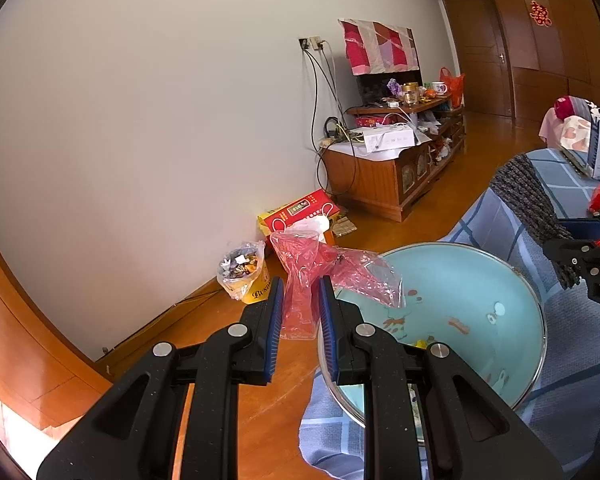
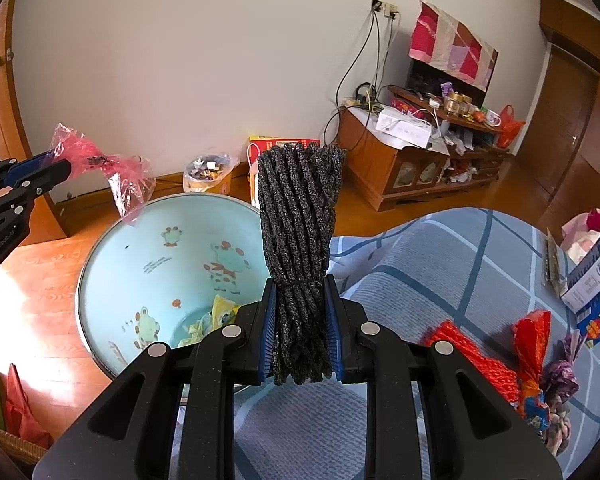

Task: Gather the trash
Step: 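Carry the rope and pink bag over the blue bucket and open both grippers, then return to the table and grasp the plaid cloth with the right gripper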

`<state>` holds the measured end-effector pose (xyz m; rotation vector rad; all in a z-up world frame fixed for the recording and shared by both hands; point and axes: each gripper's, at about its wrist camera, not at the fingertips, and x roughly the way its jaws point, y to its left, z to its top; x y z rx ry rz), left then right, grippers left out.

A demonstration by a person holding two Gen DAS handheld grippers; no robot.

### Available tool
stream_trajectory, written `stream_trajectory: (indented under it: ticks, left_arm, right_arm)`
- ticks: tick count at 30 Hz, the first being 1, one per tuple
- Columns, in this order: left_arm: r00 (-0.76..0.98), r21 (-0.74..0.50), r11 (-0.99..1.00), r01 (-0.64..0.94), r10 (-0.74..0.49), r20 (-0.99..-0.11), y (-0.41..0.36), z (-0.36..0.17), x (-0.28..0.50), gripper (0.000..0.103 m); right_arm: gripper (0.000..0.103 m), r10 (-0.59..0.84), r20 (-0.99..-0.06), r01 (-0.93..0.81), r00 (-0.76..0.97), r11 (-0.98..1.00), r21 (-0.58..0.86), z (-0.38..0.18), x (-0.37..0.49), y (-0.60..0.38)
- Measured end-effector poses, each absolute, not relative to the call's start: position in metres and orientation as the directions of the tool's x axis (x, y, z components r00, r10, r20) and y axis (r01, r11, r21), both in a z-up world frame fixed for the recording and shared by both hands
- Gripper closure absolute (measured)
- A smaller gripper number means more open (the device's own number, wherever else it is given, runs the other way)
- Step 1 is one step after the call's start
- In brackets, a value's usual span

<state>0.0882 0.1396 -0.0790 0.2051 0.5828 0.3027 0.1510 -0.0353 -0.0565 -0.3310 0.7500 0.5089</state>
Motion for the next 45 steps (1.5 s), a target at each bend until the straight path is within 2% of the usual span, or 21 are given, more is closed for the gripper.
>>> stream_trajectory:
  ticks: [20, 23, 25, 27, 30, 32, 35, 38, 40, 45]
  left_arm:
    - [0.795, 0.266, 0.941, -0.208, 0.321, -0.514, 0.139, -0.076, 0.087, 0.083]
    - [0.799, 0.254, 0.947, -0.195, 0.303, -0.519, 0.139, -0.075, 0.085, 0.078]
    - [0.802, 0.246, 0.953, -0.179, 0.286, -0.524, 0.137, -0.076, 0.085, 0.076]
    - [0.804, 0.246, 0.955, -0.164, 0.274, -0.528, 0.133, -0.077, 0.084, 0.066]
    - [0.806, 0.244, 0.958, -0.149, 0.260, -0.532, 0.129, -0.080, 0.084, 0.055]
    - [0.807, 0.251, 0.957, -0.146, 0.262, -0.529, 0.126, -0.081, 0.084, 0.046]
    - [0.809, 0.252, 0.958, -0.136, 0.254, -0.530, 0.122, -0.082, 0.084, 0.043]
    - [0.808, 0.259, 0.954, -0.151, 0.270, -0.524, 0.121, -0.083, 0.085, 0.027]
    - [0.807, 0.260, 0.954, -0.151, 0.271, -0.525, 0.120, -0.084, 0.085, 0.026]
    - [0.804, 0.258, 0.957, -0.136, 0.258, -0.536, 0.115, -0.088, 0.086, 0.025]
  right_arm:
    - [0.079, 0.334, -0.723, -0.571, 0.604, 0.814, -0.102, -0.061, 0.148, -0.027]
    - [0.078, 0.345, -0.727, -0.583, 0.594, 0.807, -0.093, -0.062, 0.147, -0.024]
    - [0.074, 0.358, -0.726, -0.595, 0.587, 0.799, -0.087, -0.062, 0.146, -0.023]
    - [0.061, 0.362, -0.724, -0.597, 0.587, 0.798, -0.085, -0.062, 0.145, -0.023]
    - [0.053, 0.369, -0.723, -0.600, 0.584, 0.796, -0.078, -0.064, 0.145, -0.022]
    - [0.051, 0.369, -0.724, -0.599, 0.582, 0.797, -0.076, -0.065, 0.145, -0.022]
    - [0.050, 0.366, -0.726, -0.594, 0.582, 0.801, -0.073, -0.066, 0.146, -0.024]
    - [0.046, 0.362, -0.726, -0.590, 0.585, 0.804, -0.074, -0.066, 0.145, -0.026]
    - [0.042, 0.356, -0.724, -0.585, 0.591, 0.807, -0.080, -0.066, 0.143, -0.028]
    - [0.042, 0.337, -0.720, -0.563, 0.607, 0.822, -0.090, -0.059, 0.140, -0.044]
